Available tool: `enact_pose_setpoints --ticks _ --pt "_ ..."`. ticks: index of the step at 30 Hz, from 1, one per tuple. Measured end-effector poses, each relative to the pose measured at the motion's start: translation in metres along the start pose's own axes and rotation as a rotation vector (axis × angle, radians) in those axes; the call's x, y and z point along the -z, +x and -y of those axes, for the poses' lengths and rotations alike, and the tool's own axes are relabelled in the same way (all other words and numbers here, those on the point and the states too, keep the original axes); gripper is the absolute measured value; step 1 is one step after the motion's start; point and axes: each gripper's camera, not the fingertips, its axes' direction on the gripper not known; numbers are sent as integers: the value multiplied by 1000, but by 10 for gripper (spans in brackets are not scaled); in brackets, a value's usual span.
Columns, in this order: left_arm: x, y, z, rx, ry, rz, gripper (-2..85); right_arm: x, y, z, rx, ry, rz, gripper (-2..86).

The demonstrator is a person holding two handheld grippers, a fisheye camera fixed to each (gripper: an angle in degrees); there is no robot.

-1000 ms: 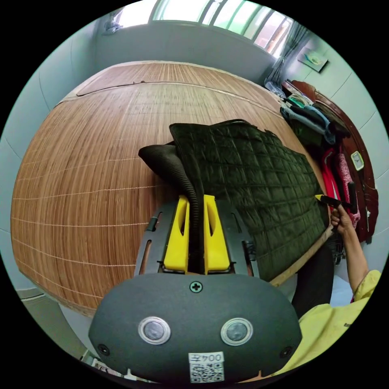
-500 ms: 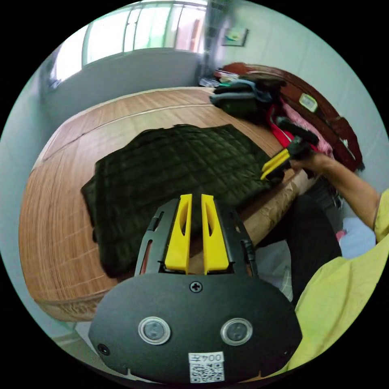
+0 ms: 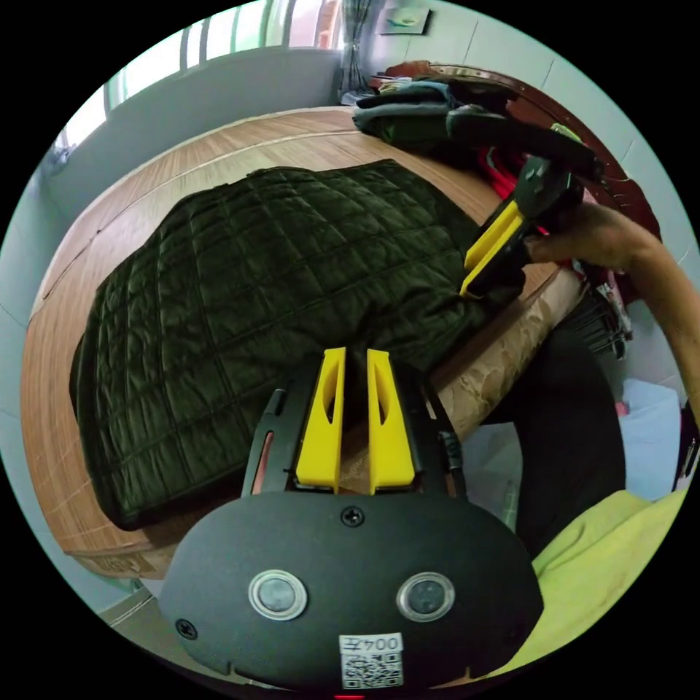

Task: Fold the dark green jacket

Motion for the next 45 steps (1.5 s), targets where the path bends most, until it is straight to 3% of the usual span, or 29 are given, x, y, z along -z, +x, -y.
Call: enact_pose_setpoints --ticks 3,5,6,9,13,16,20,26,29,35,39,45 --pt "26 -22 -23 52 94 72 49 -3 -4 11 10 13 -12 111" --pt "0 -44 -35 61 -67 104 45 -4 -1 18 12 15 7 111" --pt "0 -60 -48 95 16 28 45 -5 0 23 10 10 21 111" --pt "16 -86 -63 158 49 -83 54 -7 -2 35 18 -2 16 111" --pt "71 -118 -112 189 220 40 81 -10 -3 49 27 -14 18 111" --pt "109 -186 -177 444 351 82 94 -12 0 59 35 -20 36 111" --pt "116 -269 -219 630 377 -83 93 -14 -1 72 42 -30 38 111" --pt "107 -315 -187 518 348 -72 55 -17 -3 87 32 -38 36 111" --pt "87 -350 -171 519 305 -156 46 -19 -3 94 32 -44 39 111" --pt "30 -433 -199 799 268 -288 58 -21 -4 105 33 -47 39 111" --pt "-1 -470 -240 905 370 -527 67 -22 -5 110 34 -42 40 111" --pt "12 -497 -244 844 367 -556 90 -22 -6 119 48 -59 40 110"
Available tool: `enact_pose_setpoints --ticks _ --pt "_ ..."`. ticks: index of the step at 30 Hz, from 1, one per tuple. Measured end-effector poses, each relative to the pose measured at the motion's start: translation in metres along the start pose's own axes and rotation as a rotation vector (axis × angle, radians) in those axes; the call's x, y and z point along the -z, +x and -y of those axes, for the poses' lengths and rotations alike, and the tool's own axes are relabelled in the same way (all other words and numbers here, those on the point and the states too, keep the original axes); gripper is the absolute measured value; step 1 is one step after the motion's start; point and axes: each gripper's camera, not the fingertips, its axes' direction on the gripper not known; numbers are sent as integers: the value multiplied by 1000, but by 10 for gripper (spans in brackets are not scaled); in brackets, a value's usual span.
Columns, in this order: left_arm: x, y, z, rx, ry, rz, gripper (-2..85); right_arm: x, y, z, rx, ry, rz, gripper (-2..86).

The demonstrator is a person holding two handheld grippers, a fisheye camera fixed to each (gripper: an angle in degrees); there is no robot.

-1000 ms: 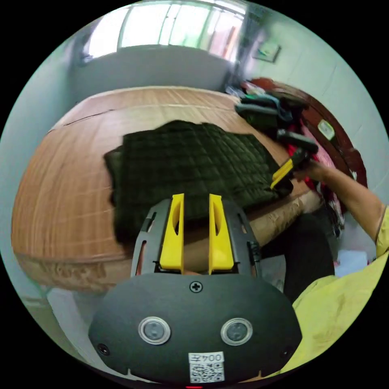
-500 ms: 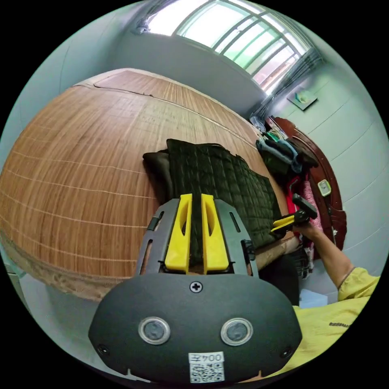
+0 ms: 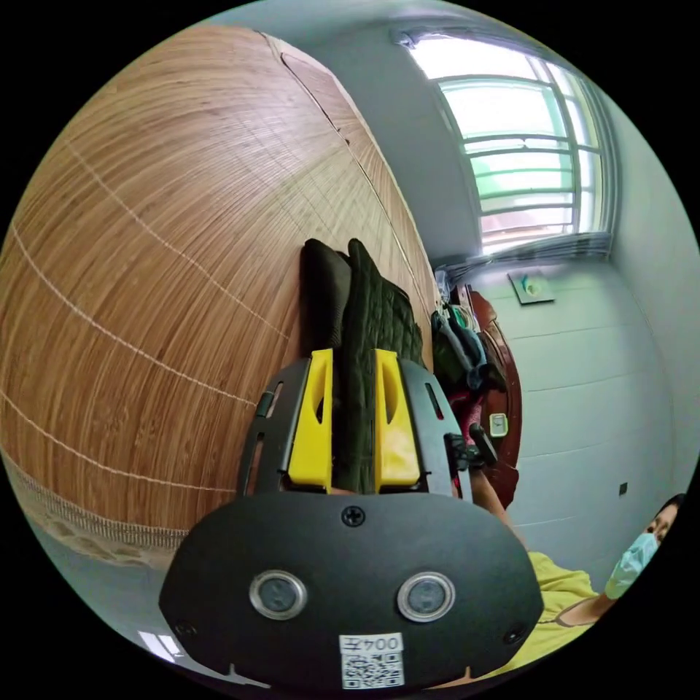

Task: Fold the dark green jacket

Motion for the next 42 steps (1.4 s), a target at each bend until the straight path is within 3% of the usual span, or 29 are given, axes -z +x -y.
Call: enact_pose_setpoints --ticks 6,15,19,21,23,30,38,42 --pt "-9 -7 13 -7 -94 89 90 1 -3 7 2 -18 -11 111" --pt "2 4 11 -118 -68 69 34 3 -4 8 8 -20 -7 110" --pt "12 35 10 -262 -39 292 23 4 -5 7 14 -26 -4 110" --pt "-8 -12 8 -116 -125 284 21 6 -5 5 16 -28 2 110" --pt "-8 -31 -2 -61 -60 195 20 6 -6 3 14 -24 0 110" --pt "24 -27 -24 -118 2 21 33 11 -7 -7 18 -17 2 110" --pt "42 -27 -99 -152 12 -25 85 16 -8 -24 12 -15 0 110" --pt "24 -11 -109 -181 24 -5 52 19 -9 -37 8 -14 -3 110"
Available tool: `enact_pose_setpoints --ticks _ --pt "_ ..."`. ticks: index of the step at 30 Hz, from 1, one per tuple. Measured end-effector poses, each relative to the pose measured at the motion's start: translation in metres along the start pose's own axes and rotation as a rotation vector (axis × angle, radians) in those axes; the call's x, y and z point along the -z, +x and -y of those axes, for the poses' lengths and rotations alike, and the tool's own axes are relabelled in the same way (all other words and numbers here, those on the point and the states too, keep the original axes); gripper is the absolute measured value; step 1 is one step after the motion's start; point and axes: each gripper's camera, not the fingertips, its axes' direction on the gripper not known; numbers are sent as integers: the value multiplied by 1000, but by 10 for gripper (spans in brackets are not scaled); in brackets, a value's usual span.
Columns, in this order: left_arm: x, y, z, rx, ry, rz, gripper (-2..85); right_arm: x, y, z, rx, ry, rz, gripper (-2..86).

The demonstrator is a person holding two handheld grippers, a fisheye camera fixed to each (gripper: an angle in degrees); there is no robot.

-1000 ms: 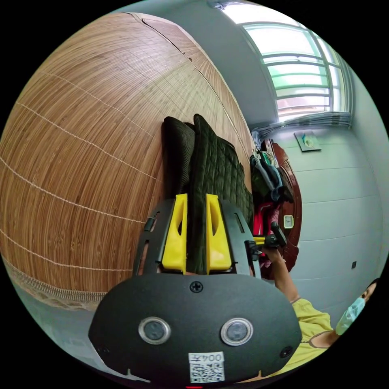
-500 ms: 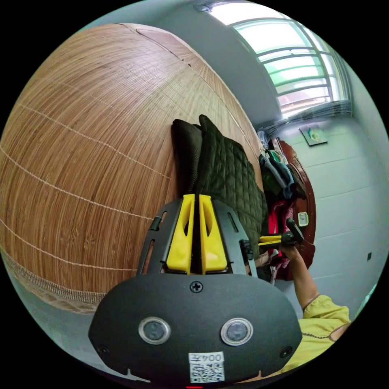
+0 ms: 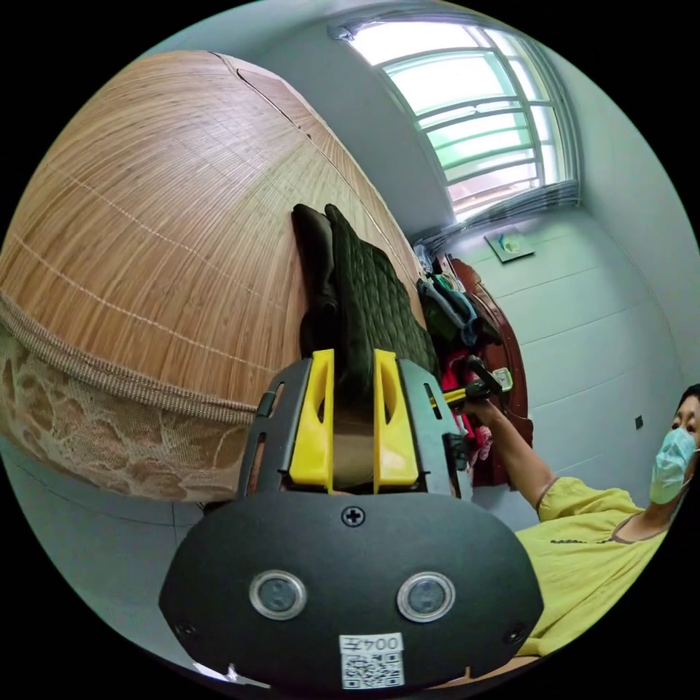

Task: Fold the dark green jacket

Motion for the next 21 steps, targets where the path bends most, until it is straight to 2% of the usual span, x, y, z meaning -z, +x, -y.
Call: enact_pose_setpoints --ticks 5,7,9,11,14,17,19,21 --pt "-10 45 6 -119 -102 245 29 3 1 -18 -1 9 2 110" --pt "-24 32 -2 -52 -145 222 26 4 3 -26 3 13 9 110" --pt "-31 27 -14 18 -99 137 25 6 5 -38 9 22 9 110" --pt "-33 38 -18 24 -89 127 28 7 6 -47 10 31 8 110" --pt "-24 72 -23 -5 -80 244 37 9 6 -63 17 39 0 110" --pt "-25 133 -25 -113 -41 408 53 11 9 -80 22 44 0 109" --pt "-48 180 -25 -222 -37 435 62 12 11 -91 24 48 1 109" --pt "-106 240 -28 -409 -95 464 62 13 14 -108 18 64 0 109"
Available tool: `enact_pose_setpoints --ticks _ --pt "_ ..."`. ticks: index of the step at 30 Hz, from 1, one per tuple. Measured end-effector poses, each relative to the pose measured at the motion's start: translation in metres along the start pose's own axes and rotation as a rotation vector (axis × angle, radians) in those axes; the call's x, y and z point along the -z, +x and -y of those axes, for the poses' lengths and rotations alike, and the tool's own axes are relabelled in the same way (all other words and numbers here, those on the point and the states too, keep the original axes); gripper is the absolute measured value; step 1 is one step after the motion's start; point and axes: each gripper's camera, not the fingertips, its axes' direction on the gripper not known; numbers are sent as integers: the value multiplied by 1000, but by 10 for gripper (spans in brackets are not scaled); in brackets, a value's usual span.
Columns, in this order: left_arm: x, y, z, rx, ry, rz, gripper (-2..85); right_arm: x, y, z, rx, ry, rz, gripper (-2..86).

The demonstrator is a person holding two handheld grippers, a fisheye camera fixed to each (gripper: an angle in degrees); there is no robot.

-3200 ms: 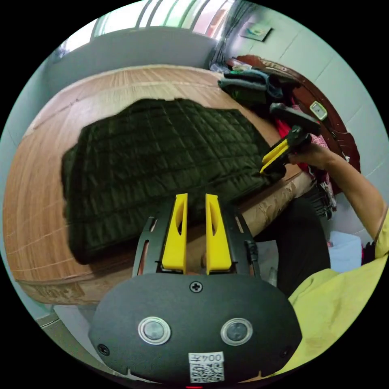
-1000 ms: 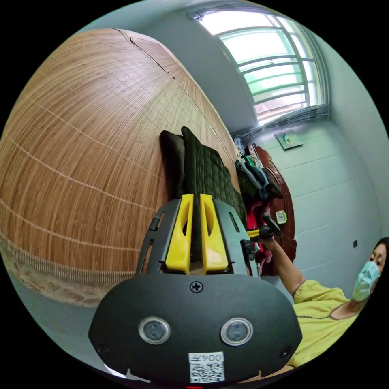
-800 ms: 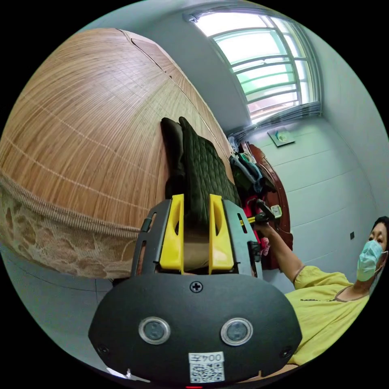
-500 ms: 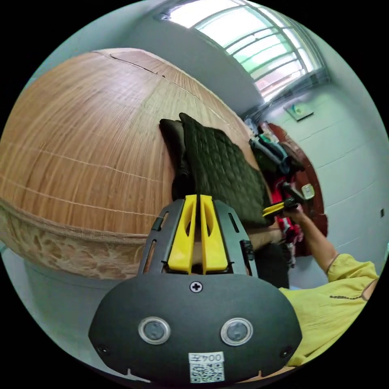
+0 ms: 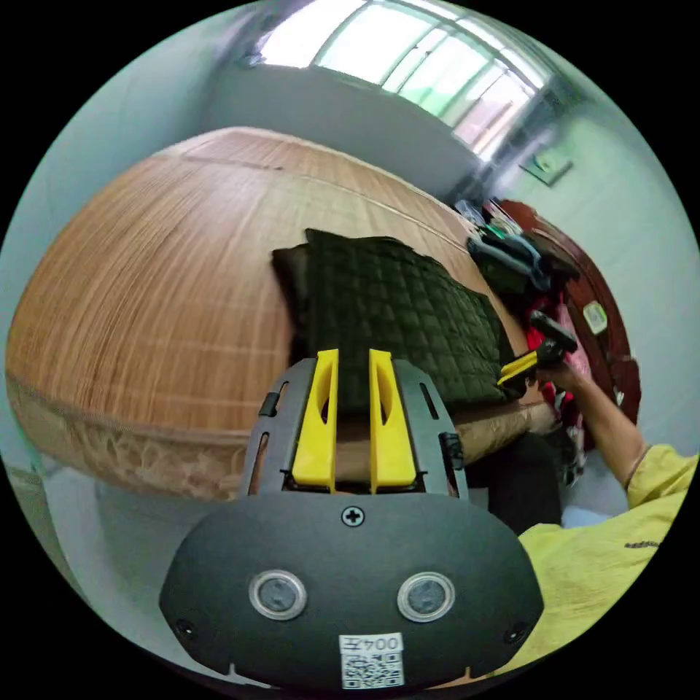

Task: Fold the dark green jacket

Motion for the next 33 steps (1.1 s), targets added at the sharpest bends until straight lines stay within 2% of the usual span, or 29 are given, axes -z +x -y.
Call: enact_pose_setpoints --ticks 3,6,9,13,16,18,19,21,23,29,31,33 --pt "-50 72 22 -142 -54 30 48 3 2 -27 -12 44 -17 109" --pt "-103 103 27 -153 -190 62 33 5 7 -62 -22 135 -17 109" --pt "-111 121 20 -194 -132 113 22 4 17 -107 -38 288 -6 107" --pt "-115 137 25 -194 -153 101 16 2 36 -177 -63 533 88 107" --pt "-119 151 29 -180 -169 108 14 0 69 -251 -127 773 296 102" --pt "-121 161 32 -168 -174 110 14 -13 106 -313 -249 956 437 101" --pt "-122 163 33 -167 -175 110 14 -18 116 -327 -280 990 483 100" --pt "-124 171 35 -161 -179 108 13 -43 154 -365 -374 1069 708 94" --pt "-125 176 37 -153 -181 105 13 -53 166 -378 -400 1074 761 88" --pt "-128 191 41 -139 -183 104 12 -54 163 -369 -324 950 737 103" --pt "-129 194 42 -132 -184 97 12 -52 165 -370 -320 923 747 79" --pt "-129 197 43 -132 -182 89 13 -33 160 -387 -352 944 620 42"
